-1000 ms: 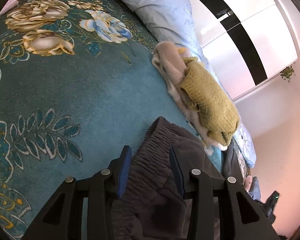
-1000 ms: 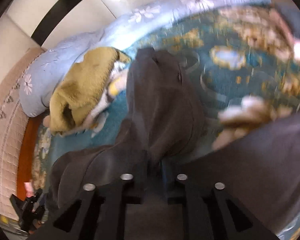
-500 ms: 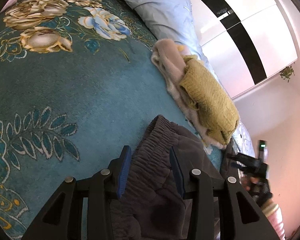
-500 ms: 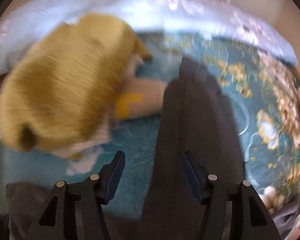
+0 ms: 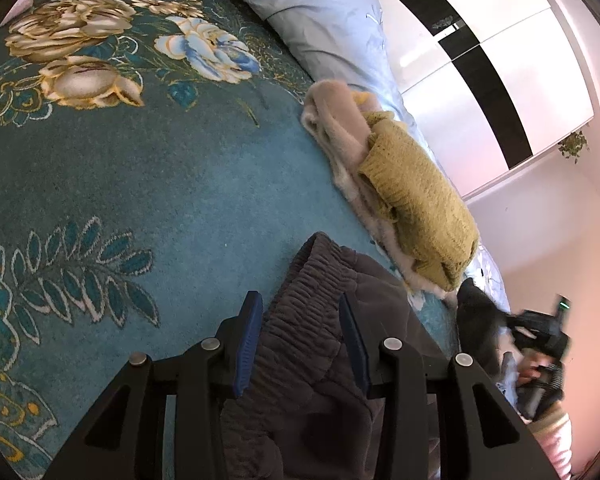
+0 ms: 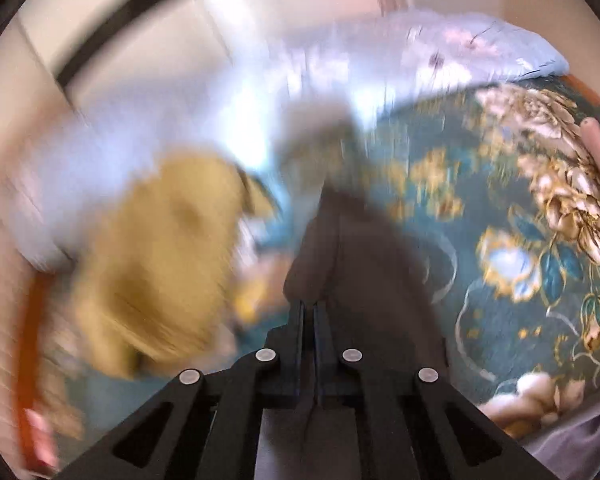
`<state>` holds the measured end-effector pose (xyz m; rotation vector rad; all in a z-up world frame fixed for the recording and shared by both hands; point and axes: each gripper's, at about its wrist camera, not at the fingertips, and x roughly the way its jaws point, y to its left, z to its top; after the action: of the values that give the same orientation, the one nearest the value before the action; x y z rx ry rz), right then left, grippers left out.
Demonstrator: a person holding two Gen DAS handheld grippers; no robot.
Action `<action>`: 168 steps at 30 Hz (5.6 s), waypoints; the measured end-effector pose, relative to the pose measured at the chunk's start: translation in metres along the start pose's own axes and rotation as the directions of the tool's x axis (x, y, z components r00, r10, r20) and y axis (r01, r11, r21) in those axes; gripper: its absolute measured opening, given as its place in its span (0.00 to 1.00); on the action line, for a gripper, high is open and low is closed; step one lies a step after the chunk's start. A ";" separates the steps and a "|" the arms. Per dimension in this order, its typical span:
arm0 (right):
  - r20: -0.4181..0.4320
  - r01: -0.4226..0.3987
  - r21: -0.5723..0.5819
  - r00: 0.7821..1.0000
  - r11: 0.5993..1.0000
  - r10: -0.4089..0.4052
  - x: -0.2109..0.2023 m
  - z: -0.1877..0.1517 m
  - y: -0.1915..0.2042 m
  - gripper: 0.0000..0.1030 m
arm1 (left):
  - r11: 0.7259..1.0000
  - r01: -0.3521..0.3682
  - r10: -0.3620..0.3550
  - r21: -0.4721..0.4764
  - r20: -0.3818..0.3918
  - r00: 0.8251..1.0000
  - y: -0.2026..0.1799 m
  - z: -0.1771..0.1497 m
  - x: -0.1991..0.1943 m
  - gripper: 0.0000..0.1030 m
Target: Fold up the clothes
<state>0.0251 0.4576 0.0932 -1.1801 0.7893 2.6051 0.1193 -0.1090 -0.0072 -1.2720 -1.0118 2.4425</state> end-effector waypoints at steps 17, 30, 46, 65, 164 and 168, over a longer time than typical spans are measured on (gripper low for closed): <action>-0.039 0.055 0.471 0.998 0.881 -0.041 -0.029 -0.103 -0.213 0.05 | 1.000 -0.005 0.005 0.001 -0.003 1.000 0.003 0.003 0.003 0.39; -0.037 0.044 0.443 0.999 0.895 -0.030 -0.047 -0.095 -0.218 0.17 | 0.999 0.046 -0.046 -0.008 -0.034 0.998 0.009 0.009 0.007 0.47; 0.000 -0.097 0.434 0.994 0.895 0.108 -0.055 -0.081 -0.255 0.42 | 0.997 -0.029 0.039 0.069 -0.146 0.989 -0.021 0.051 0.047 0.51; -0.057 -0.100 0.390 0.990 0.916 0.132 -0.033 -0.082 -0.249 0.42 | 0.940 0.289 -0.336 -0.182 -0.334 0.881 0.005 0.056 0.099 0.47; 0.076 -0.210 0.325 0.978 0.922 0.196 -0.155 -0.116 -0.286 0.55 | 0.980 -0.024 0.001 -0.198 -0.118 0.993 0.040 -0.053 -0.058 0.47; 0.087 -0.219 0.345 0.976 0.913 0.201 -0.164 -0.133 -0.293 0.55 | 0.971 -0.050 0.019 -0.233 -0.133 0.991 0.043 -0.069 -0.046 0.47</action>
<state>0.3273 0.6438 0.0259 -0.9682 1.3741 2.4894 0.2071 -0.1294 -0.0334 -1.5118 -1.2835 2.2817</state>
